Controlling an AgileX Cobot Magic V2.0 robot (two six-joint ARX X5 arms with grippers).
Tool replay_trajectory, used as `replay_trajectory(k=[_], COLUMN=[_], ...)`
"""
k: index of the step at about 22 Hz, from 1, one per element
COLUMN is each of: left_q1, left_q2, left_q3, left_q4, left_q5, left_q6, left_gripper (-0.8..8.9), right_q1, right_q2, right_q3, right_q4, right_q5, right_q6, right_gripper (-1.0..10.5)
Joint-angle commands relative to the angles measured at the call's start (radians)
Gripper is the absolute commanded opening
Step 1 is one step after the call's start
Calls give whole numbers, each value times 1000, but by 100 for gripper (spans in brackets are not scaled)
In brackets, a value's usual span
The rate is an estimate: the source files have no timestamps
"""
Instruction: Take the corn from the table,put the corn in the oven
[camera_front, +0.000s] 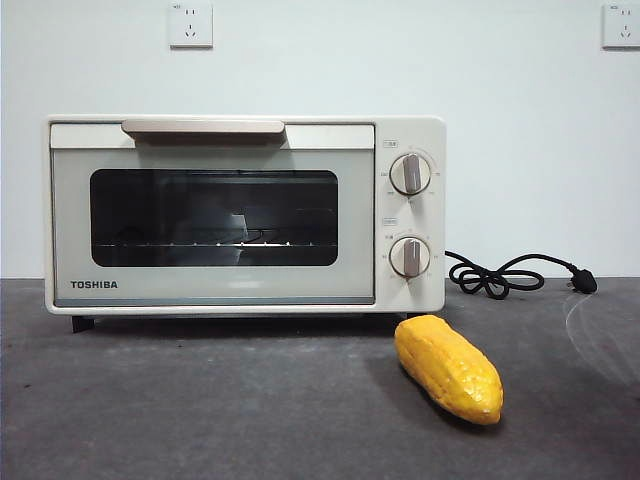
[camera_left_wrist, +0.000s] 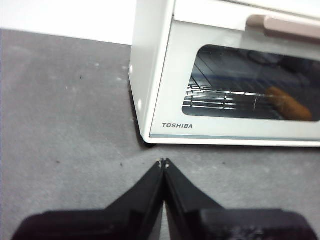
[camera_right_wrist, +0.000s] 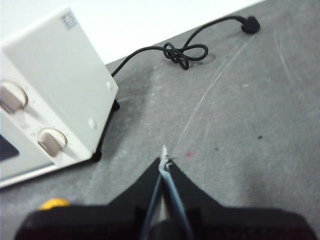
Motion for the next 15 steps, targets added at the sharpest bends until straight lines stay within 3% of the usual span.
replay_trajectory(k=[1,4,9,15], left_q1=[2,2,2,-1], left_q2=[0,0,0,14], left_q3=[-3,-2,16,109], left_q4=[11,19,72,67], left_q5=[5,74,263,292], left_q6=[-120,-190,-249,-266], left_gripper=[-4,-4,-4,-4], right_q1=[1,1,1,1], right_q2=[0,0,0,2], right_q3=[-10,-10,-5,80], right_q4=[7,10,57,59], right_q5=[-10,-70,-248,-304], right_q6=[104,146,208,219], right_gripper=[1,2,4,64])
